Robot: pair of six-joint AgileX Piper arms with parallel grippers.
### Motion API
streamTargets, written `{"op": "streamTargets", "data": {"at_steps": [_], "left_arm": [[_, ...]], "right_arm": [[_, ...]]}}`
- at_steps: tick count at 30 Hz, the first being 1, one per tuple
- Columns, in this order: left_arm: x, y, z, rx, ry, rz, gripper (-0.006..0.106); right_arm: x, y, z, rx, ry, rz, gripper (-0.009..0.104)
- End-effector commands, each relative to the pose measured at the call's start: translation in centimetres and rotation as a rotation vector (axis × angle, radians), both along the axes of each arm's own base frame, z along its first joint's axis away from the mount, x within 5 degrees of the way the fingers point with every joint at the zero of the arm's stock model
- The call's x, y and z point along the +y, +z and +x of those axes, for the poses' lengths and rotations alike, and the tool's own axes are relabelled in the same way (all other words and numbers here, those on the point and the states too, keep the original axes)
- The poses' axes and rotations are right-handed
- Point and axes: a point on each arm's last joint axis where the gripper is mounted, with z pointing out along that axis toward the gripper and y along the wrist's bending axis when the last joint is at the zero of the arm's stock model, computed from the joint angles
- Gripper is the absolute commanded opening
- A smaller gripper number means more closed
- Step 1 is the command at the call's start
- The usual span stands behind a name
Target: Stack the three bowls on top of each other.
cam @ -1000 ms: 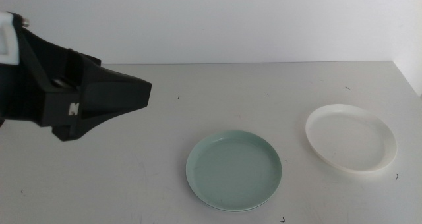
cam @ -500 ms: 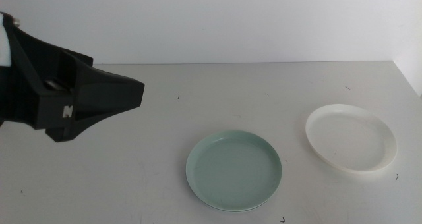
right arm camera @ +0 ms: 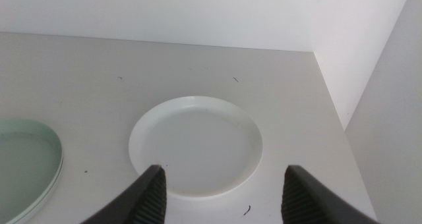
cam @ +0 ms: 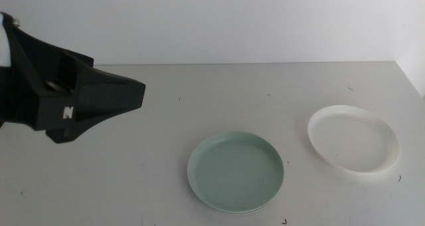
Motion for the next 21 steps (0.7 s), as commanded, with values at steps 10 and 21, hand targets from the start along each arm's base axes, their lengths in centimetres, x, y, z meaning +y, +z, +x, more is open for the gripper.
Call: {"op": "streamTargets", "data": {"at_steps": [10, 21], "left_arm": [[-0.1, 1.4, -0.1, -0.054, 0.013, -0.071, 0.101], [-0.1, 1.4, -0.1, -0.054, 0.013, -0.071, 0.101]], "right_arm": [[0.2, 9.1, 4.9, 0.056, 0.012, 0.062, 0.045], [0.4, 14.1, 9.2, 0.233, -0.012, 0.151, 0.045]]}}
